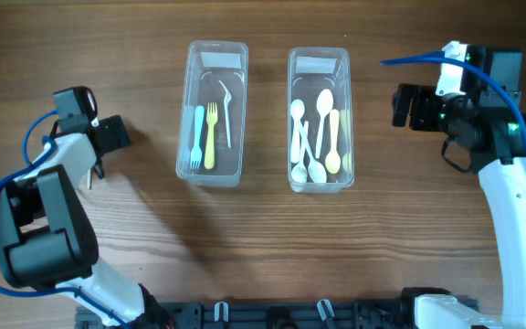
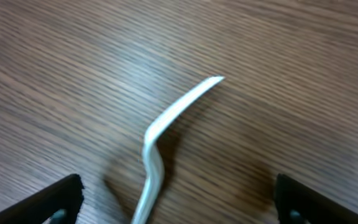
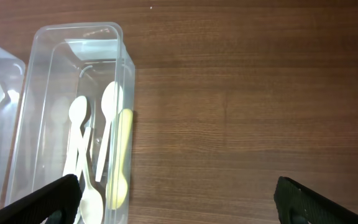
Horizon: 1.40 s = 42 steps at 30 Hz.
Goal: Pack container
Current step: 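Grasp the last white fork with the left gripper, then drop the white fork into the left container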
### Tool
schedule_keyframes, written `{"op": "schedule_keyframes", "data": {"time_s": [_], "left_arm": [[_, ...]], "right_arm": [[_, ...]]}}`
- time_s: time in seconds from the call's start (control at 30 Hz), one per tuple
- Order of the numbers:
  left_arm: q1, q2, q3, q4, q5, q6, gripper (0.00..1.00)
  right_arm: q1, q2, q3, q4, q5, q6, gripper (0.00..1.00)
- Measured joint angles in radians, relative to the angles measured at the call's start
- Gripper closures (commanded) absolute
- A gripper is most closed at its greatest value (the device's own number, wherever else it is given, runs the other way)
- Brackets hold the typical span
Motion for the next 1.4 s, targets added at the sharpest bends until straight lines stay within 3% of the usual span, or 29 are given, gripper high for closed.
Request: {"op": "schedule_keyframes", "data": {"time_s": [0.03, 0.07, 0.13, 0.17, 0.57, 0.9, 1.1, 1.17, 1.2, 1.23, 1.3, 1.33, 1.4], "left_arm": [[0.010, 0.001, 0.000, 0.001, 0.011, -0.001, 0.44], [0.019, 0.002, 0.000, 0.000, 0.022, 0.001, 0.54], [0.033, 0.005, 0.000, 0.000, 0.029, 0.000, 0.87], [0.037, 0.006, 0.000, 0.000, 0.029, 0.002, 0.96], [0.000, -0.034, 0.011, -0.042, 0.032, 0.008, 0.96], [-0.336, -0.549, 0.115, -0.033, 0.183, -0.120, 0.96], [-0.523, -0.491, 0.117, -0.113, 0.204, -0.159, 0.96], [-0.542, -0.425, 0.117, -0.113, 0.204, -0.163, 0.89], [-0.544, -0.401, 0.117, -0.112, 0.204, -0.163, 0.44], [-0.544, -0.376, 0.117, -0.110, 0.203, -0.168, 0.27], [-0.544, -0.350, 0.116, -0.106, 0.201, -0.169, 0.06], [-0.544, -0.342, 0.116, -0.104, 0.200, -0.170, 0.00], [-0.544, -0.338, 0.113, -0.082, 0.200, -0.170, 0.00]], "right_arm": [[0.000, 0.000, 0.000, 0.000, 0.000, 0.000, 0.00], [0.000, 0.000, 0.000, 0.000, 0.000, 0.000, 0.00], [0.000, 0.000, 0.000, 0.000, 0.000, 0.000, 0.00], [0.000, 0.000, 0.000, 0.000, 0.000, 0.000, 0.00], [0.000, 0.000, 0.000, 0.000, 0.000, 0.000, 0.00], [0.000, 0.000, 0.000, 0.000, 0.000, 0.000, 0.00], [0.000, 0.000, 0.000, 0.000, 0.000, 0.000, 0.00], [0.000, 0.000, 0.000, 0.000, 0.000, 0.000, 0.00], [0.000, 0.000, 0.000, 0.000, 0.000, 0.000, 0.00], [0.000, 0.000, 0.000, 0.000, 0.000, 0.000, 0.00], [0.000, 0.000, 0.000, 0.000, 0.000, 0.000, 0.00], [0.000, 0.000, 0.000, 0.000, 0.000, 0.000, 0.00], [0.000, 0.000, 0.000, 0.000, 0.000, 0.000, 0.00]]}}
